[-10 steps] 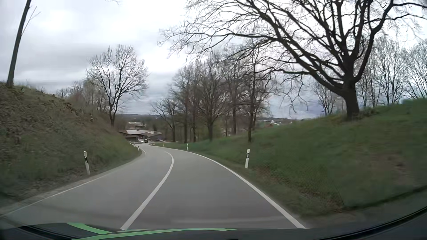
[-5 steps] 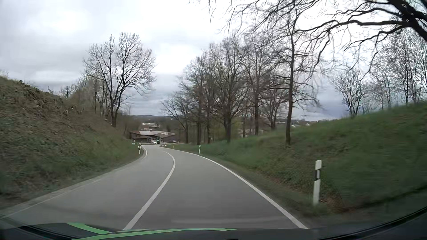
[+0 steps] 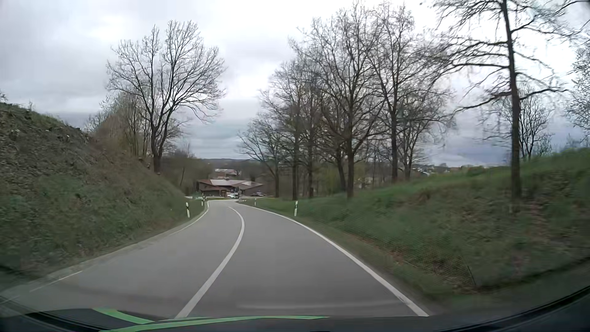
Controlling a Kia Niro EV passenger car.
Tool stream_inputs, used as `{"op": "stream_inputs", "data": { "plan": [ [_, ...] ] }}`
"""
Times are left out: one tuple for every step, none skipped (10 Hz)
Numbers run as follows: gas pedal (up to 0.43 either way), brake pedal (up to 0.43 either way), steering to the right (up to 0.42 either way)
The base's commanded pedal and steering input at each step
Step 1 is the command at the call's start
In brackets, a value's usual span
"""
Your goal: Follow the waypoints while adhering to traffic rules and regulations
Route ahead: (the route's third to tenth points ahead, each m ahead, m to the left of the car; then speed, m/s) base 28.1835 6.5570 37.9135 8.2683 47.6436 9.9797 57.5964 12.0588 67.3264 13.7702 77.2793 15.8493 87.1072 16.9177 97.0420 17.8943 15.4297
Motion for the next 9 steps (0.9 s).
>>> {"op": "stream_inputs", "data": {
  "plan": [
    [0.0, 0.128, -0.038],
    [0.0, 0.128, -0.038],
    [0.0, 0.128, -0.037],
    [0.0, 0.128, -0.037],
    [0.0, 0.122, -0.037],
    [0.0, 0.122, -0.036],
    [0.0, 0.116, -0.036],
    [0.0, 0.11, -0.034],
    [0.0, 0.104, -0.033]
  ]
}}
